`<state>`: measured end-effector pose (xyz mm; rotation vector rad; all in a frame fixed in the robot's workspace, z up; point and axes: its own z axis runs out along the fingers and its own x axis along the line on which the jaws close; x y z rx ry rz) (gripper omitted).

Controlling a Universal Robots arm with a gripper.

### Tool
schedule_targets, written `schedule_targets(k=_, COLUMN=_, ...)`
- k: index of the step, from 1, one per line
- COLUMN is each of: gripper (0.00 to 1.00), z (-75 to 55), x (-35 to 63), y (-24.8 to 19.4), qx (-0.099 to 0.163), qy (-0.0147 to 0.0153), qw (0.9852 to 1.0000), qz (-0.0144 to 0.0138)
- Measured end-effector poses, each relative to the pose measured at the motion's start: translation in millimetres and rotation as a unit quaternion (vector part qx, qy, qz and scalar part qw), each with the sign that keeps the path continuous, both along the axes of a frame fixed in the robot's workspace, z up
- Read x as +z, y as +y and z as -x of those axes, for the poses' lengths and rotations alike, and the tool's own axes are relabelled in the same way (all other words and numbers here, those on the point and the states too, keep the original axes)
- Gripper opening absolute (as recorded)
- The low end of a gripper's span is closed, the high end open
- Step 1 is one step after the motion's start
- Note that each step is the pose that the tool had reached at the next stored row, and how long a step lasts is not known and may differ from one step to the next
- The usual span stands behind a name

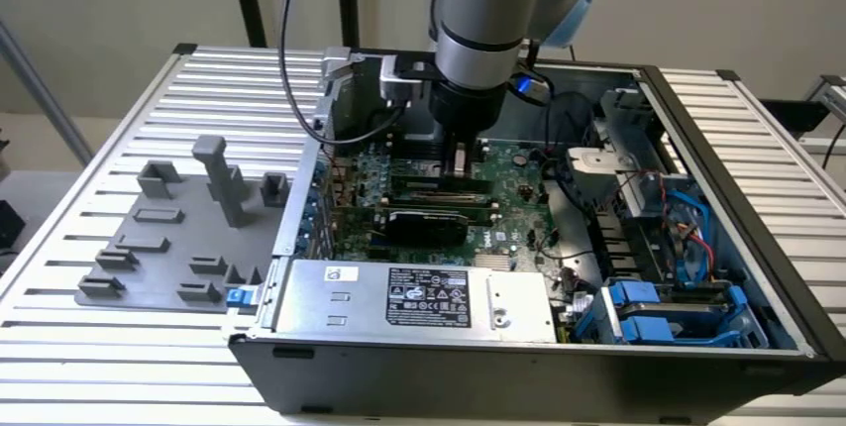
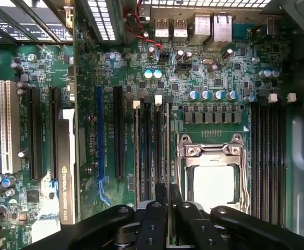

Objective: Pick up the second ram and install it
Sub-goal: 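Insert the second ram into the second slot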

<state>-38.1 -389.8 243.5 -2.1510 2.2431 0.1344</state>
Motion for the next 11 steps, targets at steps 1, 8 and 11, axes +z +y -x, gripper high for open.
schedule_targets(k=1, gripper=0.13, z=0.0, x=-1.7, y=0.0, qx=0.0, qy=0.0, qw=1.0, qz=0.0)
schedule_targets(k=8, gripper=0.13, z=0.5, x=-13.3, y=0.0, qx=0.0, qy=-0.0002, qw=1.0, qz=0.0028)
schedule_targets(k=11, gripper=0.13, z=0.5, x=-13.7, y=-0.1, qx=-0.001, qy=-0.0003, qw=1.0, qz=0.0055)
